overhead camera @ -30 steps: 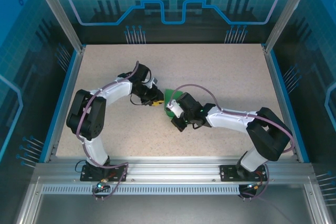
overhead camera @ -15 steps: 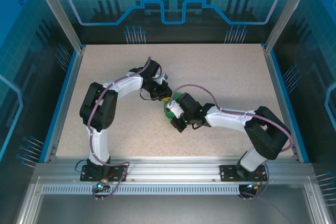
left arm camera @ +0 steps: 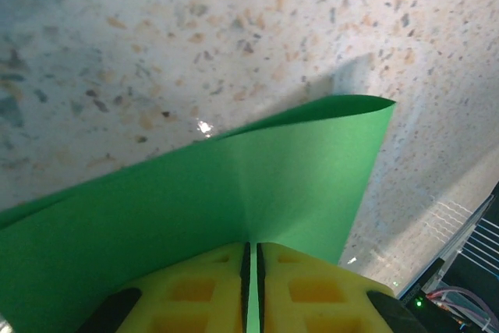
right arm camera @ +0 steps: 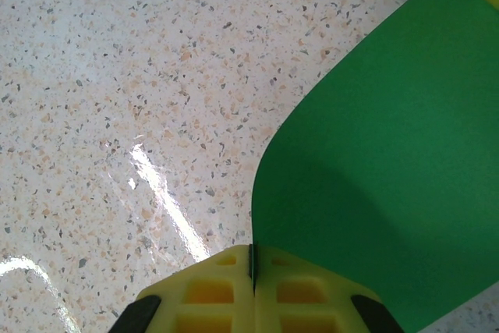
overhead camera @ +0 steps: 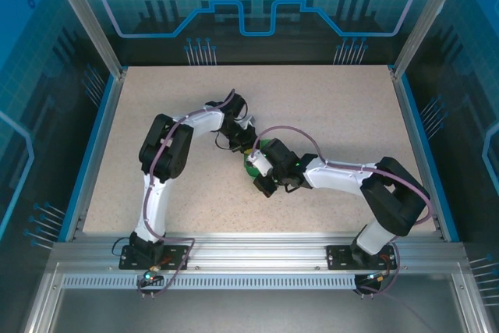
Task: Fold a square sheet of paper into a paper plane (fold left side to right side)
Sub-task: Third fold the triangle at the center of the table.
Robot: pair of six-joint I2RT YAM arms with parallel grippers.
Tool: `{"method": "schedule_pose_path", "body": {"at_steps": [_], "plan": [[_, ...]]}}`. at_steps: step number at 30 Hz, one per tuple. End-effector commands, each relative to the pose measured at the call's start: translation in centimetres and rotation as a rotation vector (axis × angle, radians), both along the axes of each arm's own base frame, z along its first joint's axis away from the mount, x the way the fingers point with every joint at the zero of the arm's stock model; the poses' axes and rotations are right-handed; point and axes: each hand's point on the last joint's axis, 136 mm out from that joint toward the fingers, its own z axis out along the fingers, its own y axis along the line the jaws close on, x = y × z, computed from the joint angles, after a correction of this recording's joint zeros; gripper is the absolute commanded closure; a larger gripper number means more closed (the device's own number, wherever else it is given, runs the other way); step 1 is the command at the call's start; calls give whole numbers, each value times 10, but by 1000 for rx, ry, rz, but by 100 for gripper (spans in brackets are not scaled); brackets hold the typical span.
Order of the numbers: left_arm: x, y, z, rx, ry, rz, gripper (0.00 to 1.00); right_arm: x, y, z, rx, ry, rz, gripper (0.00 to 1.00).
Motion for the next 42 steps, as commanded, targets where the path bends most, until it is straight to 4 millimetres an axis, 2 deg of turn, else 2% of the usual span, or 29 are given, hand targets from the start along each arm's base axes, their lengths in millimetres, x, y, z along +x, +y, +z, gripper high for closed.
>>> {"method": "schedule_pose_path", "body": {"at_steps": [1, 12, 13, 20, 26, 42], "plan": [[-7, -4, -7, -5, 30, -41, 86, 4, 1, -1, 4, 23, -16, 100], [-17, 0, -27, 29, 69, -52, 87, 7, -7, -6, -12, 45, -44, 100], [-18, 1, -28, 31, 71, -51, 87, 15, -3, 4, 6, 28, -51, 100], [-21, 1, -29, 39, 74, -56, 88, 28, -12, 3, -13, 40, -108, 100], [-22, 0, -29, 38, 74, -59, 88, 38, -24, -6, -59, 66, -163, 100], [-25, 0, -30, 44, 77, -63, 89, 44, -36, -20, -87, 114, -242, 100]]}}
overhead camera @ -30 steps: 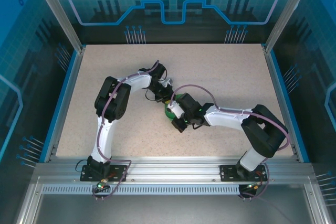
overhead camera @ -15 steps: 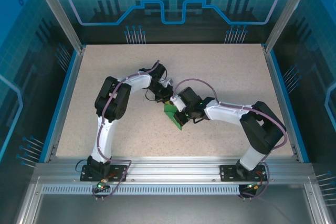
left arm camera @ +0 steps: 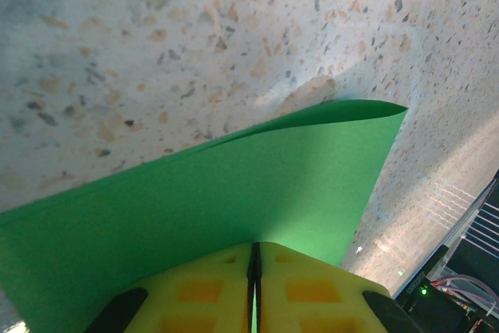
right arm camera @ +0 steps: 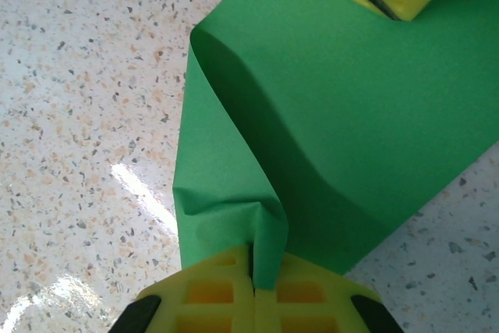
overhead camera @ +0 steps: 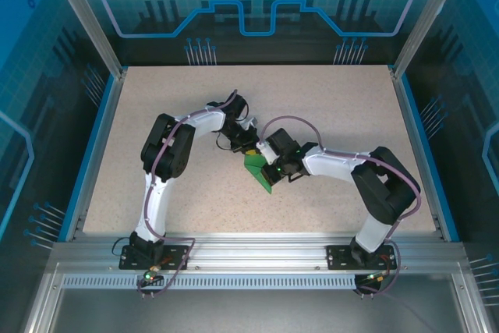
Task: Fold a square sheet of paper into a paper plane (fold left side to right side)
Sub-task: Third fold the triangle at the center of the table.
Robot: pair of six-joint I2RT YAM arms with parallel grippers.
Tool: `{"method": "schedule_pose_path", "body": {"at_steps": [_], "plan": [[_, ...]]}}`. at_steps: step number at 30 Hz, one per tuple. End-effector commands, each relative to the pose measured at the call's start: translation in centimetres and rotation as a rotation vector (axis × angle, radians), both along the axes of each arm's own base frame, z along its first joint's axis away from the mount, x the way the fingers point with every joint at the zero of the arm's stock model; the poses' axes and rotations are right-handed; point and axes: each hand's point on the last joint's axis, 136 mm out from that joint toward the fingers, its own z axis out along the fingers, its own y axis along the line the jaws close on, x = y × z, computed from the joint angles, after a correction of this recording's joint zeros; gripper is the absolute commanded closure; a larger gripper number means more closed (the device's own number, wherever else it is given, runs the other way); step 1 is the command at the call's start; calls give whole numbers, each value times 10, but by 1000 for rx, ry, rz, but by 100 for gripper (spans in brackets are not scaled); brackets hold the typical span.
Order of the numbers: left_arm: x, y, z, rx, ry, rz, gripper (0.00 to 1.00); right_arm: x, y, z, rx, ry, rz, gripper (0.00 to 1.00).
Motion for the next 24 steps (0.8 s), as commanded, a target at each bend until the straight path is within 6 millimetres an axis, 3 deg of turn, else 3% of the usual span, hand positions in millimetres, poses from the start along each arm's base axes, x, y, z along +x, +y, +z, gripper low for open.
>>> {"method": "schedule_pose_path", "body": {"at_steps": [1, 14, 24], "plan": [[-23, 5, -28, 65, 83, -23, 89, 5, -6, -4, -18, 25, -41, 100], [-24, 6, -29, 66, 89, -27, 89, 0, -4, -12, -6, 94, -34, 100], [-25, 6, -30, 67, 90, -27, 89, -3, 5, 14, 134, 69, 4, 89]]}}
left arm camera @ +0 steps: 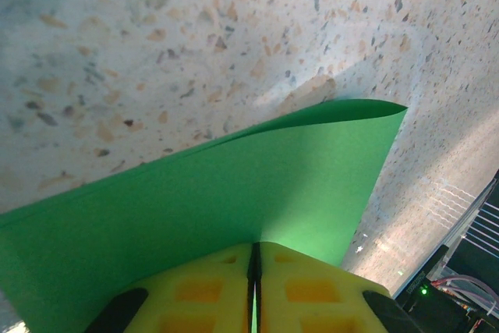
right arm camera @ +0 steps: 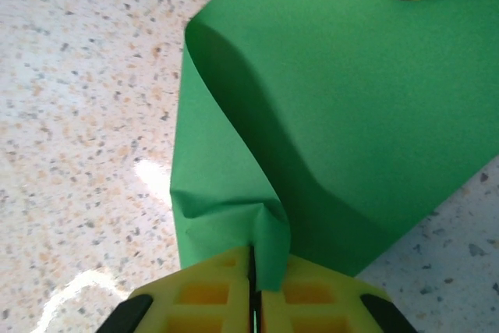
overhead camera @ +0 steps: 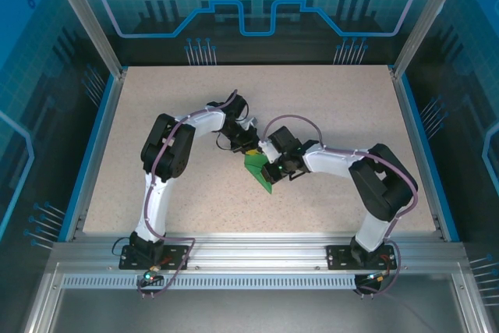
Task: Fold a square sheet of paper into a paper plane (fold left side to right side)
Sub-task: Third fold the triangle at the center of the table.
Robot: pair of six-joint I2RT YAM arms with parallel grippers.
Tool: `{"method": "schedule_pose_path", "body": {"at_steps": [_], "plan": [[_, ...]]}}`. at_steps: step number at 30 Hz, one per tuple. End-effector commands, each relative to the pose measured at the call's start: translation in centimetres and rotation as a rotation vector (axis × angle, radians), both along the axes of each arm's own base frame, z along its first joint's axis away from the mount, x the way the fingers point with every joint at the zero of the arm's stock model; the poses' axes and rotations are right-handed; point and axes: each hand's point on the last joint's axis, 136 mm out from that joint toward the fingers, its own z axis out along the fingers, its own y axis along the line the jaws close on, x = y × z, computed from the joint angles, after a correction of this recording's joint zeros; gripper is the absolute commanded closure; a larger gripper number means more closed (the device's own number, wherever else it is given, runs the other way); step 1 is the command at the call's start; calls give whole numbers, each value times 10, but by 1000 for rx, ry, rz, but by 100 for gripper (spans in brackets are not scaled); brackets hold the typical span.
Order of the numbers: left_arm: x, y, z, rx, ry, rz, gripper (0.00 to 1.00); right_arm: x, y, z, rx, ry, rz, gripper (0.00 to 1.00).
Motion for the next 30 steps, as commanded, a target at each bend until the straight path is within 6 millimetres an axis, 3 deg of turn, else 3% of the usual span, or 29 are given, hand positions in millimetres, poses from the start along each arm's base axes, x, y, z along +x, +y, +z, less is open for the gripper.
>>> {"method": "schedule_pose_path", "body": {"at_steps": [1, 11, 17, 24, 30], "plan": [[-25, 6, -30, 67, 91, -27, 89, -3, 6, 20, 96, -7, 25, 89], [-26, 6, -31, 68, 93, -28, 89, -14, 26, 36, 227, 19, 110, 82], [-26, 6, -31, 68, 93, -28, 89, -12, 28, 40, 237, 11, 110, 75], [-26, 7, -31, 69, 95, -26, 89, -12, 31, 47, 262, 0, 116, 76], [-26, 7, -32, 70, 97, -26, 89, -13, 34, 50, 282, 3, 122, 86]]}}
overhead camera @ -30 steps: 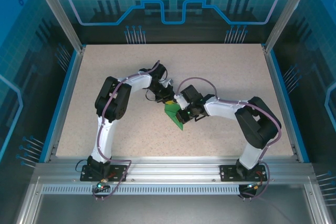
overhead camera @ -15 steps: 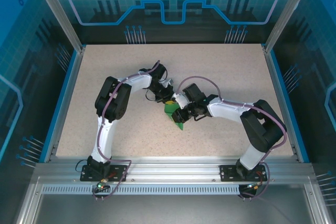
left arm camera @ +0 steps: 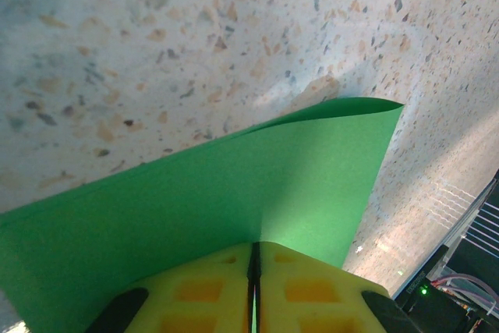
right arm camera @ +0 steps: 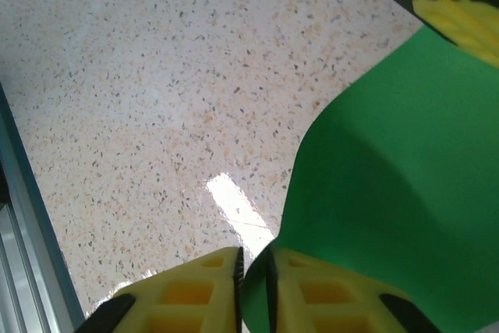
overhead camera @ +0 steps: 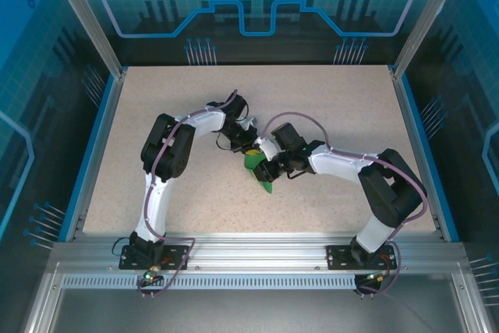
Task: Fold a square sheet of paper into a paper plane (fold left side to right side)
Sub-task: Third fold the triangle at the center of the table.
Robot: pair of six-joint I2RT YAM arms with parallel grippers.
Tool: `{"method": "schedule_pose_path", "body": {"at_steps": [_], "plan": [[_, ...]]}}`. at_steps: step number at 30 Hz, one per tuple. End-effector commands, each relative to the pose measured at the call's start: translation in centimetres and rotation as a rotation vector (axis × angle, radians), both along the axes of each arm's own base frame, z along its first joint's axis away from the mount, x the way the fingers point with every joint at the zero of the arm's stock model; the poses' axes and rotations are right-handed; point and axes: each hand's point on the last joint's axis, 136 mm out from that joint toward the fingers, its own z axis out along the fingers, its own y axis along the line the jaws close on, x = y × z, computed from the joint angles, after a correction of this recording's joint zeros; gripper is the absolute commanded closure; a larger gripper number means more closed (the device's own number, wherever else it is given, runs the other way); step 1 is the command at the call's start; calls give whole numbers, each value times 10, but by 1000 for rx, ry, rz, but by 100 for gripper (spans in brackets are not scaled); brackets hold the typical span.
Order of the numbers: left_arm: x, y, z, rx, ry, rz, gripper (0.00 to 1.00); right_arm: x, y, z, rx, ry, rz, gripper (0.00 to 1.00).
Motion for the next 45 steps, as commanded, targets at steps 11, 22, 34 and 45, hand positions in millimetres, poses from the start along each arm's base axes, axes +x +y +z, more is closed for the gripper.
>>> {"method": "schedule_pose_path", "body": {"at_steps": [11, 22, 34, 45], "plan": [[-26, 7, -33, 74, 97, -27, 89, 7, -17, -9, -69, 14, -53, 99], [-26, 8, -36, 78, 104, -27, 89, 22, -36, -31, -181, 44, -146, 98], [-28, 7, -38, 81, 113, -29, 89, 30, -44, -39, -228, 51, -186, 98], [-28, 6, -38, 80, 111, -30, 89, 35, -50, -45, -271, 54, -219, 98]]}}
